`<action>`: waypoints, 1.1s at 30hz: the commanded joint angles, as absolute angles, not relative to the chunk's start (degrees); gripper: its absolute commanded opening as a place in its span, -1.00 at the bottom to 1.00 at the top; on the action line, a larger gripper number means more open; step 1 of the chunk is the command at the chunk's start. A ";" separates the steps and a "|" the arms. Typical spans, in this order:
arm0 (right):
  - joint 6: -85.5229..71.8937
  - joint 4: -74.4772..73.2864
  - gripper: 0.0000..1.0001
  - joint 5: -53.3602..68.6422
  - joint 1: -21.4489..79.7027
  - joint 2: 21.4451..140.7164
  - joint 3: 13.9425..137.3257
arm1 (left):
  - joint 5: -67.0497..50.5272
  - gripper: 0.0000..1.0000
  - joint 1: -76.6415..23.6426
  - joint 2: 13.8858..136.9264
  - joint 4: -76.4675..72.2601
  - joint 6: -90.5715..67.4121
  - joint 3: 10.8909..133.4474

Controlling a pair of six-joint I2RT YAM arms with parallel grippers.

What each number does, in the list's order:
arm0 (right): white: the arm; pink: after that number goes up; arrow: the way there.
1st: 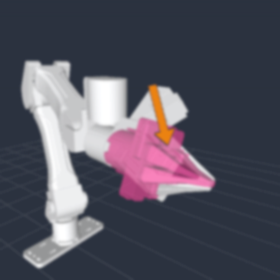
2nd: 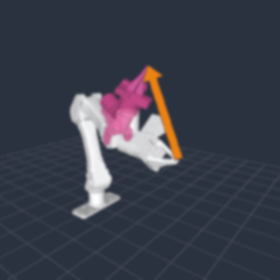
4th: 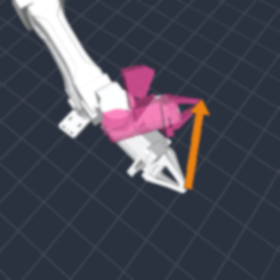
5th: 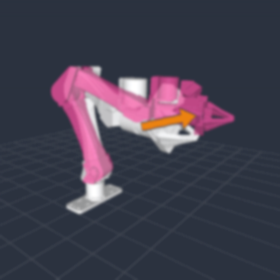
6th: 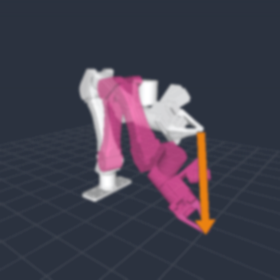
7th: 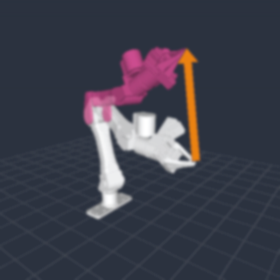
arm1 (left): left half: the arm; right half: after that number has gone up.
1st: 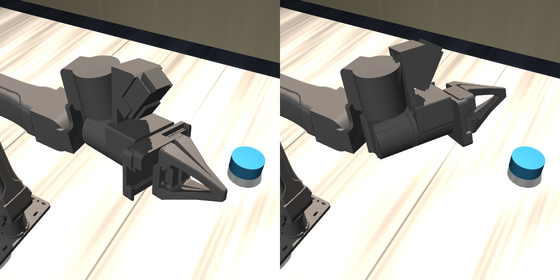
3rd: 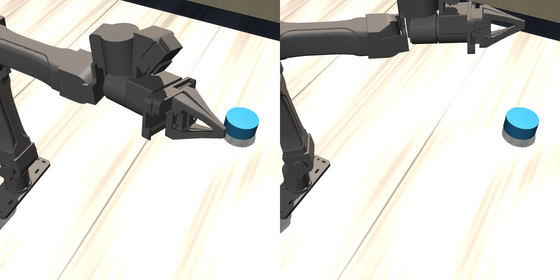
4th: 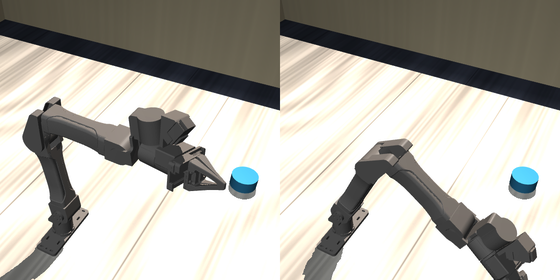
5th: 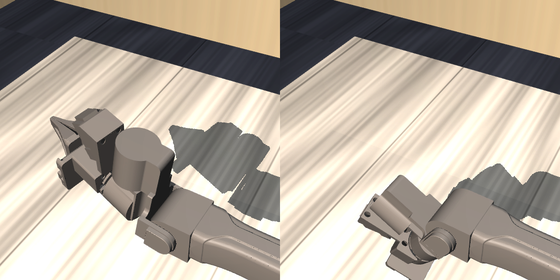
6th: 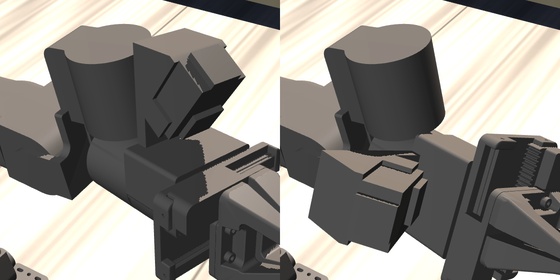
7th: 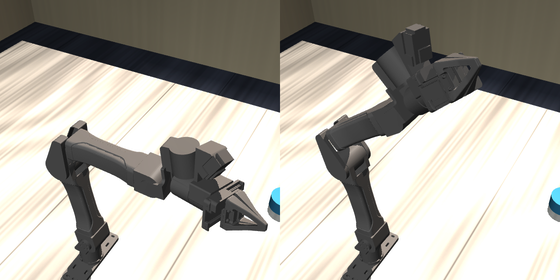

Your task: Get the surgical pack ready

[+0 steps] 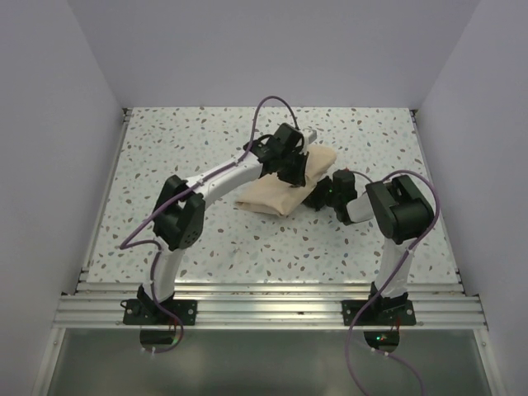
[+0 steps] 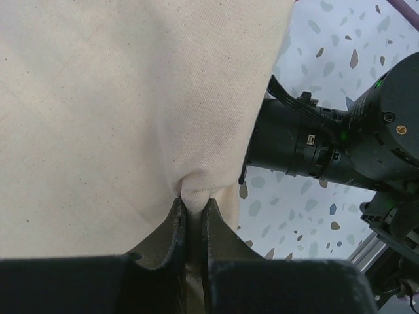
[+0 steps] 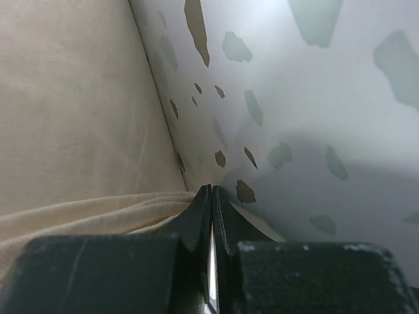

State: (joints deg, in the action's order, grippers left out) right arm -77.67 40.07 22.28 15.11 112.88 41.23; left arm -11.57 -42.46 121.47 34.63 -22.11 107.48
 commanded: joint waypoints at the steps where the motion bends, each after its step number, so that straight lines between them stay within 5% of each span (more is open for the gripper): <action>1: -77.61 44.21 -1.00 21.88 15.29 112.15 40.43 | -14.15 -1.00 -44.38 117.78 25.85 -24.34 103.90; 13: -69.44 18.57 -1.00 20.30 11.69 102.31 38.05 | -13.27 -1.00 -45.97 121.28 15.47 -26.10 96.94; 17: -63.21 -1.36 -1.00 18.81 11.69 102.04 42.71 | -13.27 -1.00 -45.70 122.87 17.04 -25.75 100.89; 33: -49.84 -14.86 -0.99 18.45 5.36 86.06 47.81 | -11.25 -1.00 -43.68 119.18 26.37 -20.39 108.19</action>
